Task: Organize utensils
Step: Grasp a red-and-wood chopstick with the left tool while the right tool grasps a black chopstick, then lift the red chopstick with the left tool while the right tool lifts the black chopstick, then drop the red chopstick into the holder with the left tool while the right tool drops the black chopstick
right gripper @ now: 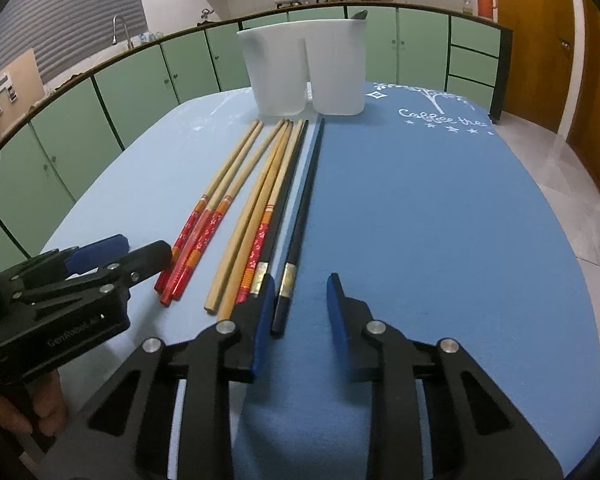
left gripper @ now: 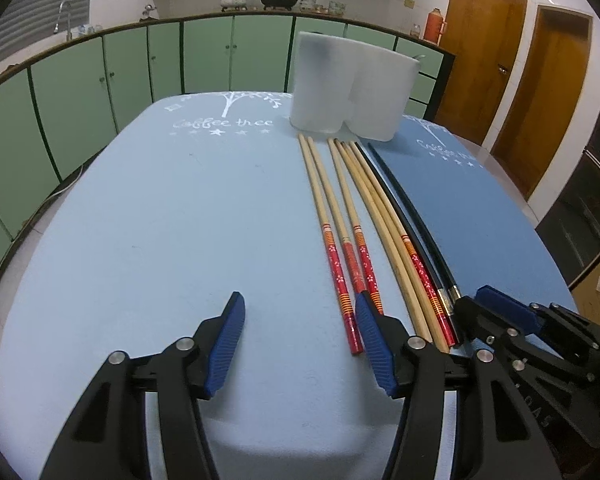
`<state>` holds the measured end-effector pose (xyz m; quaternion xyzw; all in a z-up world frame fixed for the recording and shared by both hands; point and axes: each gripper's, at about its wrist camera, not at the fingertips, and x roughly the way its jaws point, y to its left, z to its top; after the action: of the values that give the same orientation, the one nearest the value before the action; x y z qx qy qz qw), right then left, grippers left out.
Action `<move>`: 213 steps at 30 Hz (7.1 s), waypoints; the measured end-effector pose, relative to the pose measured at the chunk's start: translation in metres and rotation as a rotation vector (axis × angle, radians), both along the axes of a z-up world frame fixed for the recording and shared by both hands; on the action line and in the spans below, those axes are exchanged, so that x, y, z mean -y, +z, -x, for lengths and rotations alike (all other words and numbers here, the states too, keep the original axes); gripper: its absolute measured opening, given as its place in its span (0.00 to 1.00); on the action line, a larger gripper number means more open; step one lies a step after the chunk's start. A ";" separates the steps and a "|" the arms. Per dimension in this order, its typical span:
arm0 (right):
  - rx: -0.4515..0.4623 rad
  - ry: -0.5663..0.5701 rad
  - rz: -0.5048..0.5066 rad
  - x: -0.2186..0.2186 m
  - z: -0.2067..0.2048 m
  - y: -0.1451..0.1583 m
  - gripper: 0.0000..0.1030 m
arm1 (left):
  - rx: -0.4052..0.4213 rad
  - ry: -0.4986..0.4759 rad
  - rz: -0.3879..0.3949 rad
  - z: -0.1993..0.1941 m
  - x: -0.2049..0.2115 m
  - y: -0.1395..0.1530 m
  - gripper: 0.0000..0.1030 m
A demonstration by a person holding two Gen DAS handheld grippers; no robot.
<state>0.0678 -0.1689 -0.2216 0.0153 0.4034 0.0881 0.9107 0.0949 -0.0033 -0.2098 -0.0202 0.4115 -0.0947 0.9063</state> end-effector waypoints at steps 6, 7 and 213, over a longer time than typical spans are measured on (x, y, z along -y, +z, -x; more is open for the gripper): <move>-0.012 0.006 0.012 0.003 -0.002 0.001 0.06 | -0.006 -0.009 -0.024 0.000 0.004 -0.003 0.54; -0.015 0.005 0.009 0.004 -0.002 0.001 0.06 | -0.010 -0.009 -0.034 0.000 0.004 -0.003 0.53; 0.372 -0.064 -0.065 0.055 -0.167 0.220 0.48 | 0.267 -0.063 0.029 -0.159 0.019 0.220 0.50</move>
<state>0.2347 -0.2236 -0.0015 0.0412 0.2245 0.0733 0.9708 0.2535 -0.0224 0.0100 -0.0075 0.2865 -0.1307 0.9491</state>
